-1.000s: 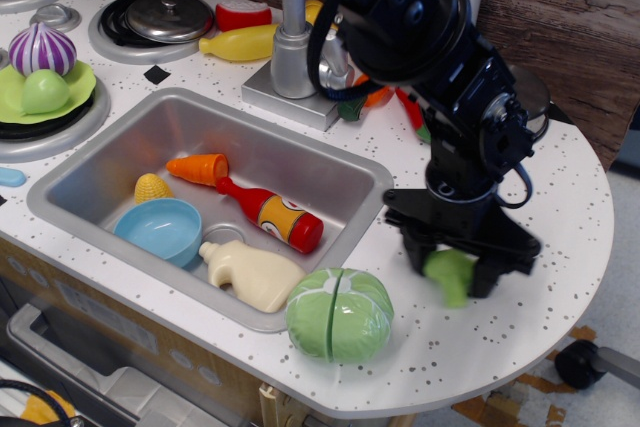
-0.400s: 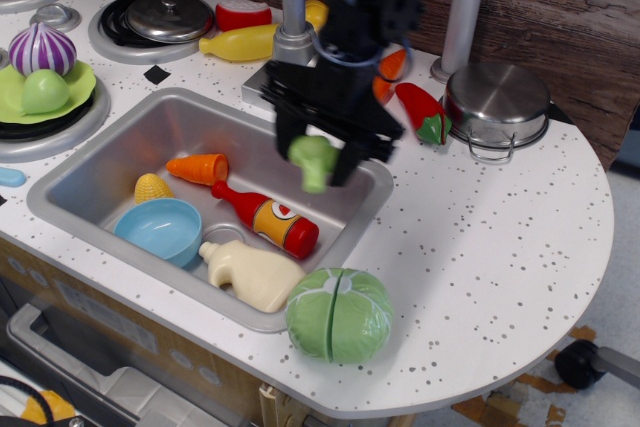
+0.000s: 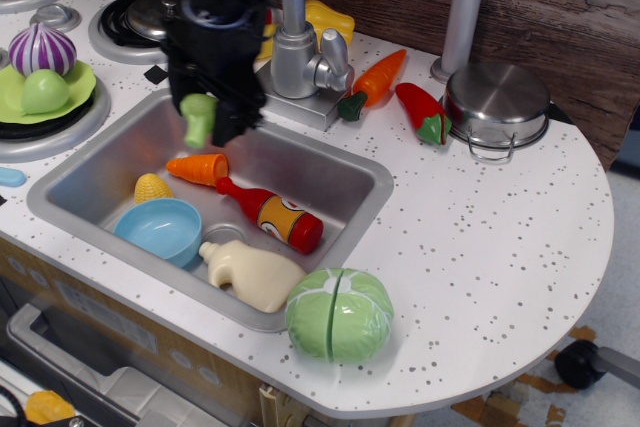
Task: Put broccoli in bowl
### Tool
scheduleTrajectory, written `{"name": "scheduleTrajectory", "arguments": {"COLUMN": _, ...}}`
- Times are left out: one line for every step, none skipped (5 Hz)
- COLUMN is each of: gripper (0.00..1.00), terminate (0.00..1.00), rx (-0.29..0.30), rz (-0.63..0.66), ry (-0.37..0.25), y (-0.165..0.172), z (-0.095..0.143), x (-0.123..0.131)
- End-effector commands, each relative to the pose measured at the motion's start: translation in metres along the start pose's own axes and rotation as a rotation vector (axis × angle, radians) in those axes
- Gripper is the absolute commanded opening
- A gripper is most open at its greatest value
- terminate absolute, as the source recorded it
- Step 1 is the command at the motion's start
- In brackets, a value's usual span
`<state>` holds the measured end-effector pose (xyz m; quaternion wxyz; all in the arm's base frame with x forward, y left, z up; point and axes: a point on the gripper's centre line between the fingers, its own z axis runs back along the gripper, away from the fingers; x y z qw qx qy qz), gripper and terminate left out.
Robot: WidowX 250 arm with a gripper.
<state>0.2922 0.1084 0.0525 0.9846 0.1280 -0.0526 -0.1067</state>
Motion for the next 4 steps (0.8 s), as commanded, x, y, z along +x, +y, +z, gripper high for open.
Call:
{"name": "scheduleTrajectory", "arguments": {"gripper": 1.00, "terminate": 0.00, "rx": 0.022, "rz": -0.012, "ry": -0.057, "y": 0.0238, "z": -0.0020, "x": -0.0094}}
{"name": "scheduleTrajectory", "arguments": {"gripper": 1.00, "terminate": 0.00, "rx": 0.022, "rz": -0.012, "ry": -0.057, "y": 0.0238, "z": -0.0020, "x": -0.0094}}
{"name": "scheduleTrajectory", "arguments": {"gripper": 1.00, "terminate": 0.00, "rx": 0.022, "rz": -0.012, "ry": -0.057, "y": 0.0238, "z": -0.0020, "x": -0.0094}}
{"name": "scheduleTrajectory", "arguments": {"gripper": 1.00, "terminate": 1.00, "rx": 0.022, "rz": -0.012, "ry": -0.057, "y": 0.0238, "z": -0.0020, "x": -0.0094}}
